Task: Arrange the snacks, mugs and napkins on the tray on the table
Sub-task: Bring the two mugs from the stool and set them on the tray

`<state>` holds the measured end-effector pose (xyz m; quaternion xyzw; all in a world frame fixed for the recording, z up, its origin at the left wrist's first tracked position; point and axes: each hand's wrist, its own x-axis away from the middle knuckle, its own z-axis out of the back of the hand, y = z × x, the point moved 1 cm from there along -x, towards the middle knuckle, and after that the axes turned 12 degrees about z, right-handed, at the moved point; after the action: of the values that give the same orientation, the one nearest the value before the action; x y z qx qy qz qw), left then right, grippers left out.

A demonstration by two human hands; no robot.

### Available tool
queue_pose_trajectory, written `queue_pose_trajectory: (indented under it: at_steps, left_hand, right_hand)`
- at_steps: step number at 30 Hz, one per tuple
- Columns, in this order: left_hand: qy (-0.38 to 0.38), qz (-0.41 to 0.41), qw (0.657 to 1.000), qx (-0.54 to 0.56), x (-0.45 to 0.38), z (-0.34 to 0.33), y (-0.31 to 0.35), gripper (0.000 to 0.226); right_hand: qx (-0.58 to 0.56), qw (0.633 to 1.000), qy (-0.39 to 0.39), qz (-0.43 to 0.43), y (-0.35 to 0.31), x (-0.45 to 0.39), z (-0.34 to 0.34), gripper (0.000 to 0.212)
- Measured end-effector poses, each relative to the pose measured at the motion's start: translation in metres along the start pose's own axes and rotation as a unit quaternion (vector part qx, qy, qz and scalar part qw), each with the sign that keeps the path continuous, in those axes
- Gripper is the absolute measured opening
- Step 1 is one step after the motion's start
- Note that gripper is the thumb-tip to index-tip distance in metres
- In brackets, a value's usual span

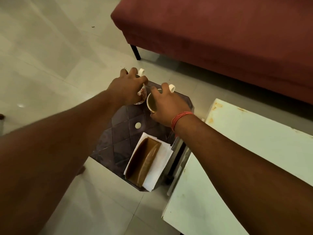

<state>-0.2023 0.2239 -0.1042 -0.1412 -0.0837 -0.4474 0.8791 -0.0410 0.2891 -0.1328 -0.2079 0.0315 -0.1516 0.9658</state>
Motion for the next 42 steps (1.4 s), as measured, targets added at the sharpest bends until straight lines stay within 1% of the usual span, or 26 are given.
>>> queue_pose_trajectory:
  at_steps: [4, 6, 8, 12, 18, 23, 25, 28, 32, 38, 42]
  left_hand:
    - [0.058, -0.046, 0.997, 0.005, 0.013, 0.019, 0.044, 0.059]
    - [0.079, -0.084, 0.993, 0.015, 0.023, 0.030, 0.081, 0.054]
    - [0.084, -0.108, 0.990, 0.031, 0.037, 0.040, 0.125, 0.054]
    - [0.052, -0.148, 0.986, 0.060, 0.078, 0.050, 0.226, 0.063]
    - [0.003, -0.224, 0.971, 0.086, 0.161, 0.039, 0.373, 0.062]
    - [-0.042, -0.306, 0.947, 0.087, 0.221, 0.019, 0.475, 0.058]
    - [-0.062, -0.328, 0.940, 0.077, 0.239, 0.008, 0.505, 0.057]
    - [-0.081, -0.356, 0.930, 0.045, 0.261, -0.009, 0.545, 0.057]
    - [-0.084, -0.388, 0.918, -0.004, 0.276, -0.029, 0.582, 0.063]
    - [-0.071, -0.417, 0.905, -0.033, 0.280, -0.045, 0.616, 0.064]
    - [-0.075, -0.423, 0.902, -0.039, 0.279, -0.048, 0.627, 0.064]
  right_hand:
    - [-0.011, 0.998, 0.061, -0.023, 0.016, 0.047, 0.022, 0.086]
    - [-0.018, 0.996, 0.076, -0.049, 0.028, 0.083, 0.035, 0.083]
    - [-0.023, 0.993, 0.082, -0.084, 0.043, 0.124, 0.048, 0.078]
    - [-0.038, 0.983, 0.062, -0.171, 0.075, 0.221, 0.066, 0.080]
    - [-0.100, 0.950, 0.066, -0.288, 0.112, 0.378, 0.066, 0.082]
    - [-0.132, 0.920, 0.076, -0.361, 0.132, 0.495, 0.056, 0.081]
    - [-0.146, 0.910, 0.079, -0.380, 0.137, 0.529, 0.049, 0.080]
    - [-0.165, 0.893, 0.085, -0.409, 0.146, 0.572, 0.038, 0.083]
    - [-0.191, 0.876, 0.101, -0.432, 0.156, 0.605, 0.024, 0.098]
    - [-0.200, 0.863, 0.121, -0.448, 0.165, 0.618, 0.005, 0.102]
    - [-0.173, 0.857, 0.119, -0.470, 0.165, 0.616, -0.005, 0.103]
